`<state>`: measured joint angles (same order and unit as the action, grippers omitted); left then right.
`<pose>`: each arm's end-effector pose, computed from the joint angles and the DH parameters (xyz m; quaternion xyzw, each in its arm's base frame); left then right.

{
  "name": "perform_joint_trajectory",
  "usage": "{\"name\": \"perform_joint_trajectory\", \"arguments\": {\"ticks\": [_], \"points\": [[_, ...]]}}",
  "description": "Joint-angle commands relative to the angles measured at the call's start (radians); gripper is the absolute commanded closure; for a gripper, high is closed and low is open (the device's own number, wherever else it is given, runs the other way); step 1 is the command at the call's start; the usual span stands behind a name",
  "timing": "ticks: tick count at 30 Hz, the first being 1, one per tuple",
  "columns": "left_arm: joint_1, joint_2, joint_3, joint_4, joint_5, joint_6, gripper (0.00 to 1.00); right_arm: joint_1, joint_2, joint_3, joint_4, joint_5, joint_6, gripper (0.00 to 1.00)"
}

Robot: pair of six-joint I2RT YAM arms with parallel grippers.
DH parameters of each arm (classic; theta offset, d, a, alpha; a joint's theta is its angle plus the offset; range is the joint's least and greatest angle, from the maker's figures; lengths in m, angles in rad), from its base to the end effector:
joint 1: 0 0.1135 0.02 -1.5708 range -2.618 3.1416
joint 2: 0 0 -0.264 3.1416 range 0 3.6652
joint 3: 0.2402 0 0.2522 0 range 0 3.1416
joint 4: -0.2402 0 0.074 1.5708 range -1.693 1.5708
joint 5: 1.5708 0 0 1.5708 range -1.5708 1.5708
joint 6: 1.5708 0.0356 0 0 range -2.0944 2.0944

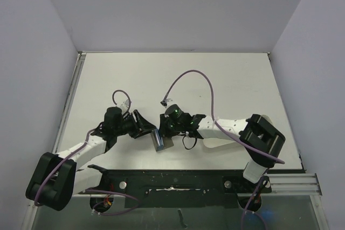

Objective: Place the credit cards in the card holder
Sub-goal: Open the card holder at the center of the board.

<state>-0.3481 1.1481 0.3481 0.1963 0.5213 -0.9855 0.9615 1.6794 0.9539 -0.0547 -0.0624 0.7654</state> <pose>0.1930 -0.0889 0.1608 -0.1543 0.8499 -0.4571 0.2119 0.1982 0.2879 0.1813 -0.1022 0.9168 0.3113 0.2282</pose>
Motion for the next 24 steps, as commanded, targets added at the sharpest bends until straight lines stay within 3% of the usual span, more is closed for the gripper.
{"name": "perform_joint_trajectory", "arguments": {"ticks": [1, 10, 15, 17, 24], "points": [[-0.007, 0.017, -0.004, 0.106, 0.044, -0.013, 0.52, 0.031, -0.064, 0.048, 0.025, 0.042, -0.004, 0.91], [-0.006, 0.057, 0.017, 0.089, 0.037, 0.014, 0.53, 0.079, -0.067, 0.125, -0.124, 0.187, -0.006, 0.92], [-0.006, 0.057, 0.017, 0.074, 0.021, 0.025, 0.61, 0.086, -0.066, 0.132, -0.154, 0.218, 0.009, 0.92], [-0.006, 0.051, 0.018, 0.057, 0.003, 0.036, 0.66, 0.085, -0.069, 0.126, -0.156, 0.229, 0.019, 0.92], [-0.006, 0.055, 0.022, 0.032, -0.016, 0.061, 0.97, 0.079, -0.077, 0.098, -0.15, 0.241, 0.031, 0.93]]}}
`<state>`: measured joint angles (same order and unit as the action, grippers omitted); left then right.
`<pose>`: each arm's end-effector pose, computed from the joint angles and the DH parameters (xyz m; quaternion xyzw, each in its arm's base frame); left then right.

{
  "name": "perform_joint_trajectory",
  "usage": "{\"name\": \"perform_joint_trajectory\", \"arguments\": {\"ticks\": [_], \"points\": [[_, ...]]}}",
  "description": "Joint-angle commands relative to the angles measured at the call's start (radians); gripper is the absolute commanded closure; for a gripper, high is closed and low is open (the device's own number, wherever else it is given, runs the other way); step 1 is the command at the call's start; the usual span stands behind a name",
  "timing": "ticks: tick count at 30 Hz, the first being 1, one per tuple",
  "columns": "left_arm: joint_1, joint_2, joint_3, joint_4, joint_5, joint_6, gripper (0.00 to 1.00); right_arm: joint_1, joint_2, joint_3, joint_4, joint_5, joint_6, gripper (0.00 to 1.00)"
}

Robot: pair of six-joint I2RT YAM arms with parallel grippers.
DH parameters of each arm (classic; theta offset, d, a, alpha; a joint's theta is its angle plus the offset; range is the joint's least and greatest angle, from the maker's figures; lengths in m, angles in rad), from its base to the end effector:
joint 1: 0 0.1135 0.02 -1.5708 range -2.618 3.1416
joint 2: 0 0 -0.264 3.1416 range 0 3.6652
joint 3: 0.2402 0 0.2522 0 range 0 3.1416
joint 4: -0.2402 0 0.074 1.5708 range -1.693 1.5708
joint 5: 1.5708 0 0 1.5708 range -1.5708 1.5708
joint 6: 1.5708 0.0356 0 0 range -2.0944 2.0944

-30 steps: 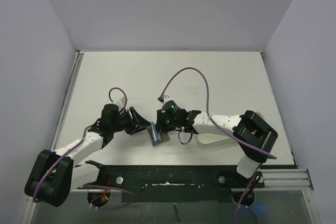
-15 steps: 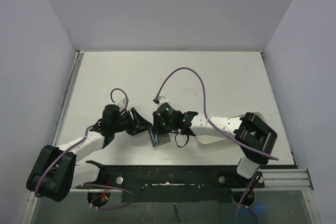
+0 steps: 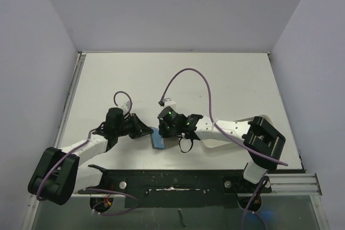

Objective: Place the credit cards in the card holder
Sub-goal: Open the card holder at the center of the board.

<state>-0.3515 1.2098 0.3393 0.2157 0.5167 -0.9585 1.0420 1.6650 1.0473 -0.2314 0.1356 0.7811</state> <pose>0.1946 -0.0901 0.1479 -0.1514 0.8613 -0.4421 0.1994 0.1815 0.3010 0.2013 -0.0977 0.9286 0.2396 0.2659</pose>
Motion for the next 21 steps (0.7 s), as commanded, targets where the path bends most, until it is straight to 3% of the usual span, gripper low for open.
{"name": "perform_joint_trajectory", "arguments": {"ticks": [1, 4, 9, 15, 21], "points": [[-0.003, -0.005, 0.032, 0.015, -0.01, 0.035, 1.0, -0.006, -0.061, 0.0, 0.027, 0.042, 0.017, 0.92], [-0.003, 0.003, 0.032, 0.041, 0.008, 0.034, 1.0, -0.034, -0.064, -0.023, 0.022, 0.035, 0.024, 0.85], [-0.003, 0.016, 0.044, 0.058, 0.038, 0.026, 1.0, -0.045, -0.134, -0.028, -0.033, 0.061, -0.004, 0.61], [-0.003, 0.023, 0.062, 0.045, 0.037, 0.033, 1.0, -0.016, -0.21, -0.042, 0.055, 0.004, -0.063, 0.59], [-0.003, 0.025, 0.061, 0.044, 0.035, 0.031, 1.0, 0.002, -0.147, -0.045, 0.153, -0.082, -0.071, 0.58]]}}
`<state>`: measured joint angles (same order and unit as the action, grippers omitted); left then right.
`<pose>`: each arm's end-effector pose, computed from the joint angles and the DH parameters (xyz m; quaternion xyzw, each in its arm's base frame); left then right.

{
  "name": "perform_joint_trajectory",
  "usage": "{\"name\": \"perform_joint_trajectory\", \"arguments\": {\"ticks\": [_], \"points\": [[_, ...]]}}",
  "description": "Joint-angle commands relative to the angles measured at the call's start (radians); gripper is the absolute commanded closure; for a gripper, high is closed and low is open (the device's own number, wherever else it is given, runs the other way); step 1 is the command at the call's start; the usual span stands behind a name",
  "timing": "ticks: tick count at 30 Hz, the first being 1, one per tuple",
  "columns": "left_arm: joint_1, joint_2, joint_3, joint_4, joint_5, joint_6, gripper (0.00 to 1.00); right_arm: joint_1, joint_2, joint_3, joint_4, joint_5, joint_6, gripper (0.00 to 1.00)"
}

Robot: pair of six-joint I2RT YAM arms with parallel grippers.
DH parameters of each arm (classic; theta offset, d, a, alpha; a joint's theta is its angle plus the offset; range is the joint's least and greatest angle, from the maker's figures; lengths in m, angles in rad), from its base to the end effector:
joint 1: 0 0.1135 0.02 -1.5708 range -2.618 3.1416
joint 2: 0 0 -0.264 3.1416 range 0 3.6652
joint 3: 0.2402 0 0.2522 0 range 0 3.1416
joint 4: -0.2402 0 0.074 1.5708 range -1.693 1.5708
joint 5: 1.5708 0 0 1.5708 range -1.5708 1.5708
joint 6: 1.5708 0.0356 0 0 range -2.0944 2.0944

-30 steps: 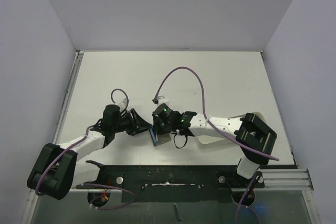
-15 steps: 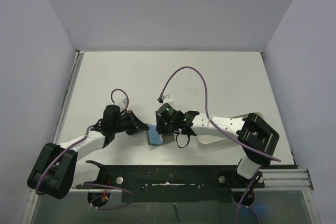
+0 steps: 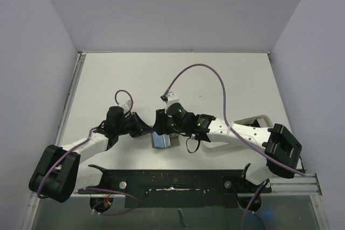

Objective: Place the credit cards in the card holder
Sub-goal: Open the card holder at the center of the board.

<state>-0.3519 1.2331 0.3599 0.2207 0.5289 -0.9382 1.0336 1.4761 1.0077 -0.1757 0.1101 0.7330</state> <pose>0.1995 -0.0924 0.1498 -0.1391 0.8618 -0.4444 0.2009 0.1713 0.2799 0.2536 -0.1094 0.8868 0.3137 0.3212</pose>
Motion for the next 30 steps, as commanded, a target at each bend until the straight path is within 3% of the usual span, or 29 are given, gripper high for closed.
{"name": "perform_joint_trajectory", "arguments": {"ticks": [1, 4, 7, 18, 25, 30], "points": [[-0.002, 0.002, 0.04, 0.039, 0.024, 0.012, 1.0, 0.01, 0.058, -0.006, 0.1, -0.06, -0.023, 0.57], [-0.002, 0.003, 0.036, 0.033, 0.022, 0.013, 1.0, 0.01, 0.093, -0.02, 0.122, -0.072, -0.016, 0.49], [-0.002, 0.0, 0.033, 0.031, 0.019, 0.013, 1.0, 0.009, 0.122, -0.026, 0.135, -0.091, -0.004, 0.48], [-0.002, 0.006, 0.028, 0.034, 0.014, 0.012, 1.0, 0.002, 0.176, -0.049, 0.143, -0.098, 0.027, 0.59], [-0.002, 0.002, 0.028, 0.028, 0.014, 0.013, 0.86, -0.015, 0.202, -0.056, 0.139, -0.105, 0.035, 0.59], [-0.003, 0.002, 0.028, 0.031, 0.02, 0.01, 0.84, -0.025, 0.213, -0.067, 0.135, -0.097, 0.045, 0.6]]}}
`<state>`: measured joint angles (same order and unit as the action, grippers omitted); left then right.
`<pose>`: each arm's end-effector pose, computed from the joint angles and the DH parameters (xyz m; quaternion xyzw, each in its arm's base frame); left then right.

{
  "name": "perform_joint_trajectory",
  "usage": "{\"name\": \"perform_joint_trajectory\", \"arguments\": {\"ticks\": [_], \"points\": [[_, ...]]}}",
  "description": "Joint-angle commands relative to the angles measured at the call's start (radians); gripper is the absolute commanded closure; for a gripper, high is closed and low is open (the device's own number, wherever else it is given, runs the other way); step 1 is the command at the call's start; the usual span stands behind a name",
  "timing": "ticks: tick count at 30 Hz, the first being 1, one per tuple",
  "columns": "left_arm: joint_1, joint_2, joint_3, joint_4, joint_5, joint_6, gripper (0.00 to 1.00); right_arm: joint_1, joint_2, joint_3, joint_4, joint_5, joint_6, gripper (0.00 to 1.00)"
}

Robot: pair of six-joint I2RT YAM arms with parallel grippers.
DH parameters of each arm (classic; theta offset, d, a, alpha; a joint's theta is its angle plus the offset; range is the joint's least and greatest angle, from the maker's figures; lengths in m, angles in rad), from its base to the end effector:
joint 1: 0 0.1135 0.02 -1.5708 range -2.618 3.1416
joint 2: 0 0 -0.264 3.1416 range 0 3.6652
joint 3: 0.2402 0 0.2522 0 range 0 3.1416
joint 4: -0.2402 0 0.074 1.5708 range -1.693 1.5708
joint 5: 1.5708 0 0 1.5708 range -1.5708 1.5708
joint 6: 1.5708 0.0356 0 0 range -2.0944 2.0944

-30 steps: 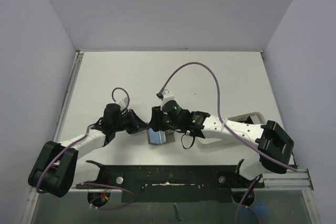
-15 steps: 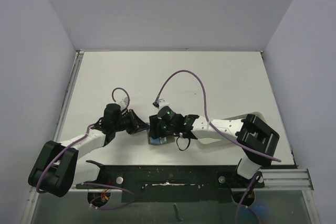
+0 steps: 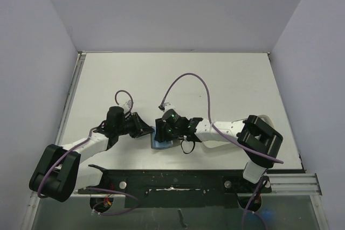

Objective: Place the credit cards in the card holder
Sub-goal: Open the card holder at the center of the board.

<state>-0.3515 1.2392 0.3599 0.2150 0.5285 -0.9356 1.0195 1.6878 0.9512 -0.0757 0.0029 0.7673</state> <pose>0.1994 -0.0922 0.1481 -0.1403 0.8640 -0.4415 0.1972 0.1824 0.2964 0.1760 -0.1163 0.9216 0.2876 0.2331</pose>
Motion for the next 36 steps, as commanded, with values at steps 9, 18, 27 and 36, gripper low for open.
{"name": "perform_joint_trajectory", "arguments": {"ticks": [9, 18, 27, 36], "points": [[-0.003, 0.014, 0.024, 0.041, 0.016, 0.011, 1.0, -0.014, -0.023, -0.022, 0.025, 0.035, 0.02, 0.66], [-0.003, 0.025, 0.033, 0.028, 0.005, 0.014, 0.86, -0.015, -0.053, -0.022, 0.016, 0.04, 0.013, 0.66], [-0.003, 0.032, 0.058, 0.017, 0.006, 0.027, 1.0, -0.01, -0.056, 0.031, -0.105, 0.148, 0.019, 0.7], [-0.003, 0.029, 0.055, 0.006, 0.0, 0.036, 1.0, -0.001, -0.07, 0.072, -0.239, 0.268, 0.026, 0.63]]}}
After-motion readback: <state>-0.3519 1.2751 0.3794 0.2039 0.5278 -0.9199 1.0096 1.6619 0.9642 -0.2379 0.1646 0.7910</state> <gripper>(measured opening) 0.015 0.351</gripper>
